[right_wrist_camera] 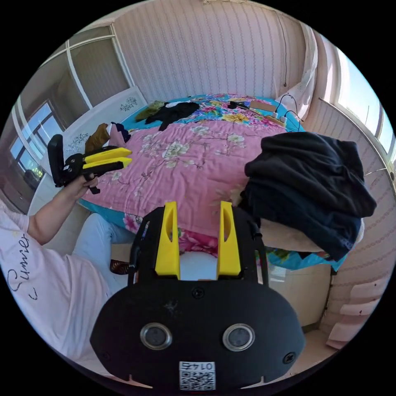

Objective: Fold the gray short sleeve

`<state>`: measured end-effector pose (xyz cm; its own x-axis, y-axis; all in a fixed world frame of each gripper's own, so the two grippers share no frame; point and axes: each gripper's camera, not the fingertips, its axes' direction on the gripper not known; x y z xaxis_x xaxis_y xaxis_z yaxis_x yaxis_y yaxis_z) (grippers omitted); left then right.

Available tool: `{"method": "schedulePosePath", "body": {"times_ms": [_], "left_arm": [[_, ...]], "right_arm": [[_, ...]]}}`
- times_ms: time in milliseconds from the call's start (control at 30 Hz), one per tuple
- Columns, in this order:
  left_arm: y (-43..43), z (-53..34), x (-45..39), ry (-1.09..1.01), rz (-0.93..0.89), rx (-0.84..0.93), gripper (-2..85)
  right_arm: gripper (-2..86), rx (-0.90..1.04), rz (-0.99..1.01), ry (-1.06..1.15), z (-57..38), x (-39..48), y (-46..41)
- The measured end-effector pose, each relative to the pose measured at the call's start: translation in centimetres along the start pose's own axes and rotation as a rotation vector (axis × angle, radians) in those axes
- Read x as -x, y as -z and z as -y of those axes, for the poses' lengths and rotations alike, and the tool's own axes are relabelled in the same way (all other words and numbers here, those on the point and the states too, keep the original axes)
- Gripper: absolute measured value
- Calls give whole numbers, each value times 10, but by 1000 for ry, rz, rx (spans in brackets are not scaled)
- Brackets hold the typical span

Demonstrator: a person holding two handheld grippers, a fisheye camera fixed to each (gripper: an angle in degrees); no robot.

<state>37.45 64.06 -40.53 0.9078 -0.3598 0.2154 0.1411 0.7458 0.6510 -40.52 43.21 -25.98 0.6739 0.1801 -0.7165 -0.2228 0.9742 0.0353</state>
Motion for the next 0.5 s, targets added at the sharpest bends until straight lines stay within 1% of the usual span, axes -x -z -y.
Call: {"method": "schedulePosePath", "body": {"times_ms": [33,67,133,167,233,300,433,500], "left_arm": [[18,-37,21,61,78,46,72],[27,-56,32,91,105,73,73],[63,-129,81,273,125,192,84],[73,-146,94,328,122,214,86],[123,-206,141,517,159,231,93],[159,-242,172,615,228,222,95],[232,-310,245,816,348,208,113],[258,-333,273,867,387,195,115]], "right_arm": [[136,11,17,0,-4,10,-11],[133,27,45,-6,-11,31,-34],[131,64,74,-5,-17,62,-67],[132,105,110,13,-17,83,-89],[134,160,163,70,-11,117,-119],[135,212,179,196,7,167,-153],[138,241,212,421,50,247,-205],[137,266,246,594,83,307,-241]]}}
